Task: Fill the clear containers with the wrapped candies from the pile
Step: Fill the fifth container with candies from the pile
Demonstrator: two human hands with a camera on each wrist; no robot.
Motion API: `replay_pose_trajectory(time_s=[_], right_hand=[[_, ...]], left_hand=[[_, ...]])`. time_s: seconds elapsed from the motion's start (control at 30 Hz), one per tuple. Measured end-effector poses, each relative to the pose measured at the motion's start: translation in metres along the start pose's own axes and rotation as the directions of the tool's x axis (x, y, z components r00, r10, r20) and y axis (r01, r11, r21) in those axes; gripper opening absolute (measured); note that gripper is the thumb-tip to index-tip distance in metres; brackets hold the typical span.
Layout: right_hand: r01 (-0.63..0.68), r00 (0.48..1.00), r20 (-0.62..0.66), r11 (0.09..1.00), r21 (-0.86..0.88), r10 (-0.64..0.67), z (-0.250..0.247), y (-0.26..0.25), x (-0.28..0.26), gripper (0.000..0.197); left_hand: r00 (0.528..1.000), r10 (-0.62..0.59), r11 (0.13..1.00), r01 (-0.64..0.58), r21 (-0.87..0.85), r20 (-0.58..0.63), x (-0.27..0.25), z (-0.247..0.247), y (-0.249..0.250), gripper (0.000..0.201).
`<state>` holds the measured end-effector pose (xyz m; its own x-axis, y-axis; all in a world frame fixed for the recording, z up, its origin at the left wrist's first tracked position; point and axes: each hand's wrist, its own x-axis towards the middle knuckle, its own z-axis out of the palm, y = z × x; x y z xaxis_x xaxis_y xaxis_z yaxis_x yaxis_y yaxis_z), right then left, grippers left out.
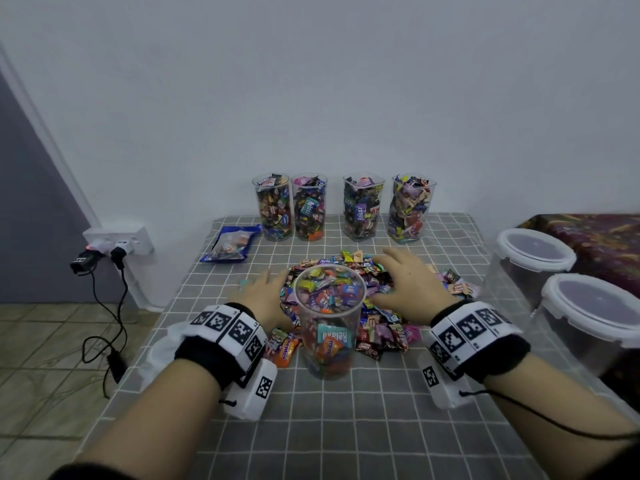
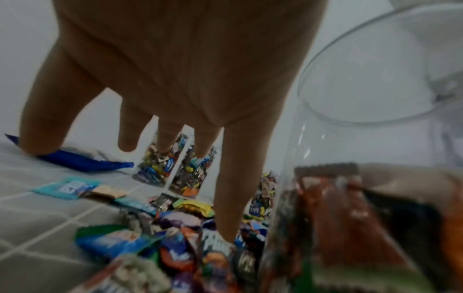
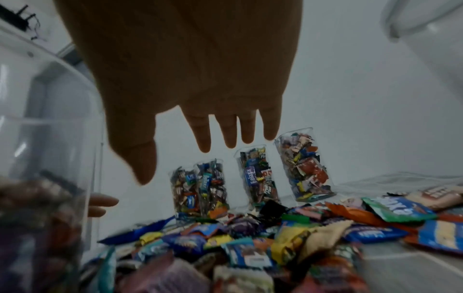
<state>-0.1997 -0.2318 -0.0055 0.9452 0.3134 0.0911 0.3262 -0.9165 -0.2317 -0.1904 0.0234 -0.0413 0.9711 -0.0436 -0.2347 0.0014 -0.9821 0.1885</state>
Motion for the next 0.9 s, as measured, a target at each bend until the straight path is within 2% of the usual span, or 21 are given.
replay_pose_trajectory(time_s=[0.07, 0.13, 0.23, 0.4, 0.5, 0.63, 0.73, 0.8, 0.9], right_hand=[[-0.014, 0.984, 0.175, 1.000, -0.014, 0.016, 0.009, 0.000, 0.001, 0.093], [-0.038, 0.944, 0.325, 0.998, -0.052, 0.053, 0.018, 0.001, 0.004, 0.103], [-0.056, 0.893, 0.441, 0.994, -0.097, 0.093, 0.028, 0.002, 0.008, 0.110], [-0.049, 0.873, 0.474, 0.989, -0.143, 0.112, 0.035, 0.001, 0.012, 0.112], [-0.039, 0.866, 0.489, 0.988, -0.146, 0.107, 0.038, 0.002, 0.016, 0.110], [-0.026, 0.877, 0.470, 0.987, -0.160, 0.100, 0.046, 0.005, 0.021, 0.107], [-0.011, 0.885, 0.460, 0.990, -0.141, 0.076, 0.050, 0.006, 0.025, 0.104], [0.001, 0.890, 0.452, 0.992, -0.126, 0.057, 0.051, 0.006, 0.026, 0.099], [0.008, 0.907, 0.419, 0.993, -0.115, 0.041, 0.052, 0.005, 0.025, 0.088]], left_hand=[[0.998, -0.002, 0.998, -0.001, 0.057, 0.064, 0.004, 0.006, 0.001, 0.118], [0.993, -0.010, 0.995, -0.001, 0.100, 0.115, 0.007, 0.010, 0.003, 0.117], [0.990, 0.006, 0.993, -0.022, 0.113, 0.138, 0.010, 0.013, 0.004, 0.121], [0.992, 0.021, 0.989, -0.038, 0.145, 0.122, 0.016, 0.022, 0.010, 0.120], [0.983, 0.082, 0.985, -0.105, 0.135, 0.162, 0.014, 0.020, 0.016, 0.106], [0.973, 0.198, 0.977, -0.205, 0.057, 0.116, 0.002, 0.016, 0.028, 0.084], [0.984, 0.125, 0.991, -0.131, 0.039, 0.123, -0.001, 0.015, 0.033, 0.056], [0.988, 0.048, 0.997, -0.056, 0.053, 0.144, -0.001, 0.014, 0.031, 0.046], [0.990, 0.032, 0.994, -0.046, 0.103, 0.135, 0.001, 0.013, 0.031, 0.032]])
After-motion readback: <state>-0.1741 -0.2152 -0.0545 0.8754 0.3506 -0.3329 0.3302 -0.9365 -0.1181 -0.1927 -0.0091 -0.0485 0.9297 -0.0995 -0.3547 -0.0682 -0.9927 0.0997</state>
